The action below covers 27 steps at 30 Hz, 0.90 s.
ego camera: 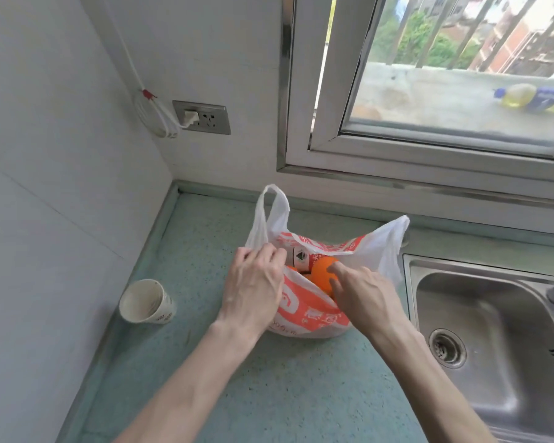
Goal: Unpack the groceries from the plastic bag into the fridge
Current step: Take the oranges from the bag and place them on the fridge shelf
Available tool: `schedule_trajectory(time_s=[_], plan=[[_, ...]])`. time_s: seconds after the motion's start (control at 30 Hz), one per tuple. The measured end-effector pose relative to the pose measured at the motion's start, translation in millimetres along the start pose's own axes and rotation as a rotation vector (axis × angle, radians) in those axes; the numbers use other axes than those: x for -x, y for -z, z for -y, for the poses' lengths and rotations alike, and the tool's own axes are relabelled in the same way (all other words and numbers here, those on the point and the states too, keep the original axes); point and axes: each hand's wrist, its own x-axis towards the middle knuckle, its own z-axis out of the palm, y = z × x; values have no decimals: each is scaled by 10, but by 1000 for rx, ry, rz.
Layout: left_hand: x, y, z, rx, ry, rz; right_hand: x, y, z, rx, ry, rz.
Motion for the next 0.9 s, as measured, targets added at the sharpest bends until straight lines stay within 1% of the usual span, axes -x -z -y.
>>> schedule_trajectory(time_s=[0.07,0.13,0.2,0.27,0.33,0.4,0.5,0.53,0.57,0.63,0.7,0.8,0.9], plan=[[50,23,-10,17,19,-18,44,9,25,-32,11,40],[79,46,-48,32,4,-46,115,38,86,-54,45,119],[89,63,-110,54,-48,-89,200,40,147,-67,101,212],[85,54,-166,86,-156,-124,272,31,199,-46,162,257],[75,34,-223,134,-281,-143,312,22,220,-48,211,236],[52,-5,-290,177,-371,-143,294,34,196,-75,201,200],[4,-127,-345,207,-427,-89,169,17,107,-37,175,65],[-8,-180,-333,202,-416,-59,119,8,76,1,175,42],[-18,-234,-306,183,-391,-28,62,6,46,50,182,54],[-8,-311,-221,125,-322,49,-47,14,-36,138,189,143],[38,-332,-114,63,-257,118,-154,10,-161,171,149,220],[114,-321,51,-86,-159,202,-263,-51,-354,76,109,244],[161,-298,195,-239,-65,294,-370,-37,-408,-24,87,215]])
